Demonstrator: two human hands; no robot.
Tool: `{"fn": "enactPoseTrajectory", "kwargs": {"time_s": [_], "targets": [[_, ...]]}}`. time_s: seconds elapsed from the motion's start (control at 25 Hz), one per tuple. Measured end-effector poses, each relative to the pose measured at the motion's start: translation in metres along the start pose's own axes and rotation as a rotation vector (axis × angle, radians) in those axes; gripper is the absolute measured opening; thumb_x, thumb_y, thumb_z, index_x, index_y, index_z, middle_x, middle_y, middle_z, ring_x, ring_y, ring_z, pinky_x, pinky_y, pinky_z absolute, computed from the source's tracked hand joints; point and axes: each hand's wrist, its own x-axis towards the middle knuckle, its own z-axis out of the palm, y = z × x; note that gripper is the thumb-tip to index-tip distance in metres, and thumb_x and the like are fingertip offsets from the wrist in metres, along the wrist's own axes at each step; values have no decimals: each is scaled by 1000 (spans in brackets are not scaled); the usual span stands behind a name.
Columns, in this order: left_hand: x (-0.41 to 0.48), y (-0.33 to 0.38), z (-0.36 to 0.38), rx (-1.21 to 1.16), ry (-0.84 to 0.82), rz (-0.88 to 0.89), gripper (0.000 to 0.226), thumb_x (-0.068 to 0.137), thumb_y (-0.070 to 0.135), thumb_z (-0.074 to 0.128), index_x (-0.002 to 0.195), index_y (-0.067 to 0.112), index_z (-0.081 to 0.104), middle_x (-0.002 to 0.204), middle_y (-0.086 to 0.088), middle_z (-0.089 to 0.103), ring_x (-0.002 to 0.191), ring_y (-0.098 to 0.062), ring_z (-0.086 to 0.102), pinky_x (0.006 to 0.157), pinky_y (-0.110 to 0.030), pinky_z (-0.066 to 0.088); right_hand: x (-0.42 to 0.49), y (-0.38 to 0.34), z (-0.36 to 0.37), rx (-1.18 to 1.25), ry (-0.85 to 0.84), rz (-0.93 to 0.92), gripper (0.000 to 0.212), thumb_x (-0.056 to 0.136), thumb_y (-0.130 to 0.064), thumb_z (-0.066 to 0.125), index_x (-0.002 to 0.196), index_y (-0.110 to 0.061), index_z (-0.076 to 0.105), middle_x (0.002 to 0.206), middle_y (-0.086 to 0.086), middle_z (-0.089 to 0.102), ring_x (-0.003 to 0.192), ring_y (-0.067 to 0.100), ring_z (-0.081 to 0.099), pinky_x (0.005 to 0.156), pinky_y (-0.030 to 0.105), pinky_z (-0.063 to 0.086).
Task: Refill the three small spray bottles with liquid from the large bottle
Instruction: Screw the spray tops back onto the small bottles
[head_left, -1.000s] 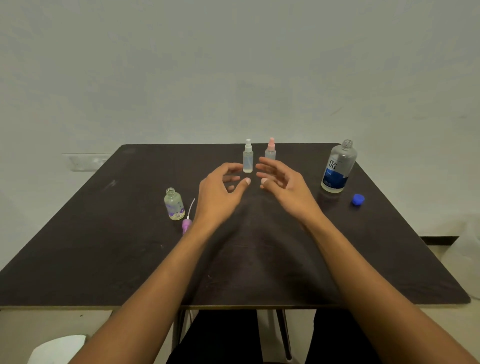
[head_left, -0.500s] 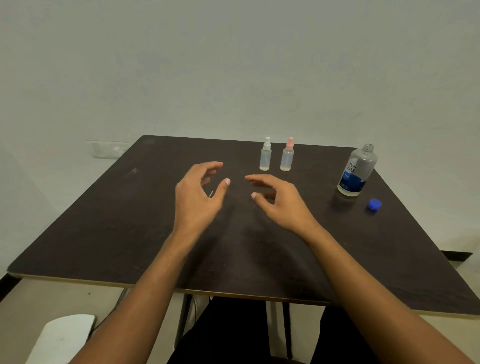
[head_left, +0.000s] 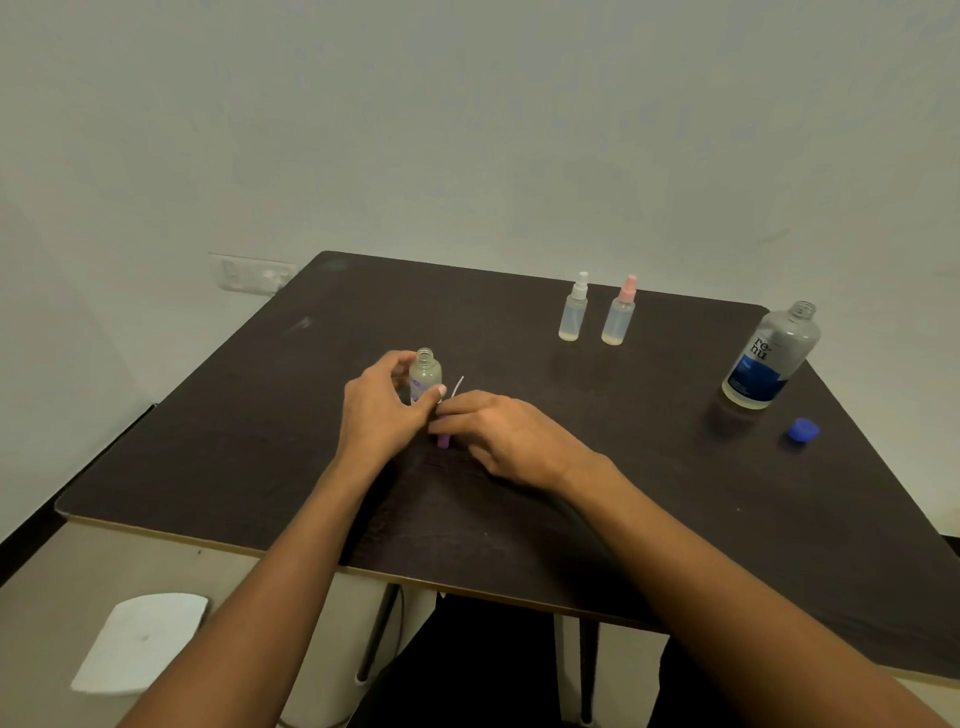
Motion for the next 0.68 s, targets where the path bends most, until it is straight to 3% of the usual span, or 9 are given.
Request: {"fn": "enactPoseTrajectory", "kwargs": {"time_s": [0.28,0.52,0.68], "targets": [[2,-3,7,-11,9,-40,40,80,32,88,116,22,73,94,14,74,87,-3,72,88,-27,60,8,2,10,3,15,-26,38,96,-3,58,128,-19,73,137,0,68,130,19,60,103,41,53],[4,0,7,-45,-13,-38,44,82,29,88,122,18,73,106,6,77,91,1,69,74,1,46,4,6,6,93,129,8,28,97,-6,60,117,-20,76,119,-6,74,115,11,66,99,39,54],[4,14,8,-87,-14,16,46,82,30,88,123,18,73,108,8,77,92,5,68,75,3,45,-13,8,-23,228,357,117,28,96,-13,71,122,-22,74,118,-9,75,109,3,68,100,28,56]]}}
